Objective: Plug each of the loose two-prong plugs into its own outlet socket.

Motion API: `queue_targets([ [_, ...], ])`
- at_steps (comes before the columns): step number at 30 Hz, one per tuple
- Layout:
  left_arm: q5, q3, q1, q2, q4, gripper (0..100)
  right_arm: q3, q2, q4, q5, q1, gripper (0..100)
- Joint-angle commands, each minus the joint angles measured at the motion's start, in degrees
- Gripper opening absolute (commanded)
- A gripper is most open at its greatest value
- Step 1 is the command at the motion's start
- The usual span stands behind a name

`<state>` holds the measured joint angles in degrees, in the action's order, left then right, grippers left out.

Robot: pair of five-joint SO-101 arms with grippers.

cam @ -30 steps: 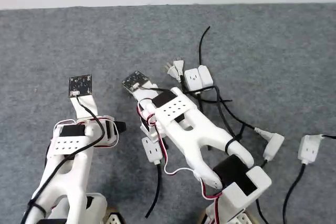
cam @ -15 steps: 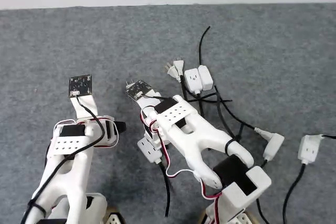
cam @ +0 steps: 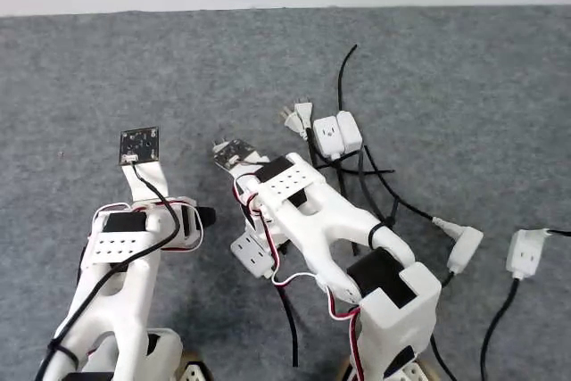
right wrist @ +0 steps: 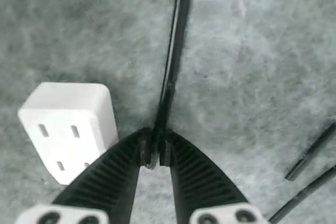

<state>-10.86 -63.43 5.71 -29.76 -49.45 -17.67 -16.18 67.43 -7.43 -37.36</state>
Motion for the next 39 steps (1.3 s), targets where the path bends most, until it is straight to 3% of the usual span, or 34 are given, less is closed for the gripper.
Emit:
queue_targets([
  [1,0.5,1.7,-0.5,0.1,1.5,30,1.9,1.0,1.5,-1.4,-0.4,0.9],
  [12,0.5,1.7,-0.5,0.1,1.5,30,12.1,21.4,20.6,-5.2,9.9,0.9],
  [20,0.5,1.7,-0.4,0.1,1.6,30,30.0,28.2,35.4,-7.6,10.5,0.9],
  [33,0.5,1.9,-0.4,0.1,1.6,30,42.4,27.7,35.6,-7.2,11.6,0.9],
  [39,0.5,1.9,-0.4,0.1,1.6,30,45.8,16.8,34.9,-7.2,10.0,0.9],
])
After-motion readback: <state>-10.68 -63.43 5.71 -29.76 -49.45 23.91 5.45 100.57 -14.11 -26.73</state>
